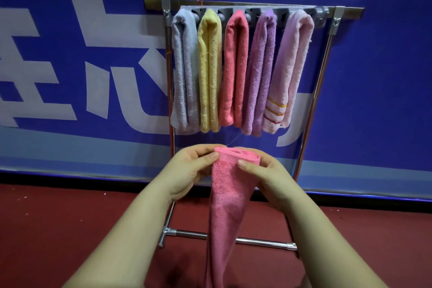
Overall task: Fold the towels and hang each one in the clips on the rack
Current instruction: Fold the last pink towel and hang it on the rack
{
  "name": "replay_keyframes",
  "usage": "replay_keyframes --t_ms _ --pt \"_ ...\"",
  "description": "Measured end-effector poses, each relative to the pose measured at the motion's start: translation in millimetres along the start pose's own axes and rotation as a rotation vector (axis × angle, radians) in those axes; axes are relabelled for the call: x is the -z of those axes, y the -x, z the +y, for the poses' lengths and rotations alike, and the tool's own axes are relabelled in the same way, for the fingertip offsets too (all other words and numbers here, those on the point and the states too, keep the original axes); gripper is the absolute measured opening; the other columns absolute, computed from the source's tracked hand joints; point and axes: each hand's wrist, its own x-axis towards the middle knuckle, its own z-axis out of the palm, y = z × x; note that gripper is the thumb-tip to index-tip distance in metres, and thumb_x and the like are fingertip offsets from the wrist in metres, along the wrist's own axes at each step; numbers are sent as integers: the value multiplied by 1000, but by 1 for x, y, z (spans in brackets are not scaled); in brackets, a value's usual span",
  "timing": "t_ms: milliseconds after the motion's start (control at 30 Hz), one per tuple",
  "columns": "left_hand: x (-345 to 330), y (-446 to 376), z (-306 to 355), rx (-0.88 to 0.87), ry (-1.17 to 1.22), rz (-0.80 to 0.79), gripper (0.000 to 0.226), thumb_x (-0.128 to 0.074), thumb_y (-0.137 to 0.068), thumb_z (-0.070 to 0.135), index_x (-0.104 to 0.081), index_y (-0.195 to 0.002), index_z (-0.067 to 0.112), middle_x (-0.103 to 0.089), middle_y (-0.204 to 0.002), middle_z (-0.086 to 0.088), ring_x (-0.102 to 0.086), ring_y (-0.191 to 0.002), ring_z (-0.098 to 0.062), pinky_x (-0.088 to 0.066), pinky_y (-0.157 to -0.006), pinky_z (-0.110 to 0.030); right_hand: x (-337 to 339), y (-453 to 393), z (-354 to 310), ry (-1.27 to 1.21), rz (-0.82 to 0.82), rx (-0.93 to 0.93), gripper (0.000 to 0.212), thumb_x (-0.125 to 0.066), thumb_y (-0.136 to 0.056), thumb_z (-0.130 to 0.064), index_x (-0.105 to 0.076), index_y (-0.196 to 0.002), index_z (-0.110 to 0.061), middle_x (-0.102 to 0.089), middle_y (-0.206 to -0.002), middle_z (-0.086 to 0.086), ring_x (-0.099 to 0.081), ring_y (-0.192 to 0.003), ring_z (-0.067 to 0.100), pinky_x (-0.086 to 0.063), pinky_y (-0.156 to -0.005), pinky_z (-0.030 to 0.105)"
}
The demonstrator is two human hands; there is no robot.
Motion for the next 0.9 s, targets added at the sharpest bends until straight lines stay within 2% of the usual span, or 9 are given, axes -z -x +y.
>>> replay_keyframes --t_ms 100,300,433,533,600,667,767,833,900 --pt "5 -7 19 -17 -44 -27 23 -46 -90 -2 -64 -98 9 -74 -78 3 -68 -70 -4 -55 -70 -16 -3 -5 -16 -2 -20 61 35 -77 -61 -24 -71 -93 -10 -71 -97 10 -64 -87 17 -51 -82 30" --pt "10 -29 72 -82 -108 -63 21 -50 -89 2 -65 -99 11 -73 -77 4 -67 -69 -3 -55 -68 -15 -23 -23 -75 73 -14 158 15 -65 -82 -8 -62 -96 -5 -67 -85 8 -61 -73 13 -52 -68 21" --pt "13 -41 104 -96 -9 -121 28 -66 -79 27 -68 -102 12 -68 -79 2 -62 -71 -8 -52 -69 -19 -34 -37 -131 241 40 236 10 -70 -81 -18 -65 -87 -13 -65 -82 13 -56 -77 26 -46 -76 39" --pt "10 -43 103 -38 -14 -216 52 -87 -47 48 -71 -85 17 -68 -76 3 -62 -71 -12 -52 -68 -26 -38 -43 -167 343 24 267 8 -71 -81 -22 -66 -84 -16 -68 -79 7 -62 -73 20 -53 -71 32" --pt "5 -42 92 26 13 -272 69 -92 -34 41 -66 -91 12 -72 -80 1 -67 -74 -15 -55 -68 -28 -38 -47 -186 350 -7 265 2 -64 -86 -15 -64 -85 -14 -67 -76 3 -62 -66 12 -54 -62 22" --pt "-4 -39 84 60 -3 -288 60 -89 -45 26 -62 -95 8 -74 -78 0 -71 -72 -11 -57 -66 -23 -35 -50 -201 359 6 246 2 -63 -87 -15 -65 -86 -14 -67 -74 2 -62 -63 9 -53 -57 19" --pt "-15 -35 81 87 -142 -282 11 -57 -83 5 -60 -92 9 -73 -73 5 -69 -66 -6 -54 -61 -19 -25 -63 -208 367 82 209 4 -65 -86 -17 -68 -83 -17 -67 -67 -1 -61 -56 7 -52 -54 17" --pt "-17 -37 82 117 -155 -290 17 -44 -92 2 -60 -90 9 -72 -70 4 -68 -64 -6 -54 -60 -19 -16 -74 -205 349 128 139 6 -67 -85 -17 -69 -88 -13 -69 -76 4 -62 -64 12 -54 -60 21" --pt "-19 -38 85 125 -106 -293 20 -40 -94 1 -59 -90 7 -71 -69 3 -67 -62 -7 -55 -60 -20 -4 -85 -197 272 140 28 24 -66 -85 -18 -67 -105 -4 -68 -97 13 -63 -76 18 -56 -68 27"
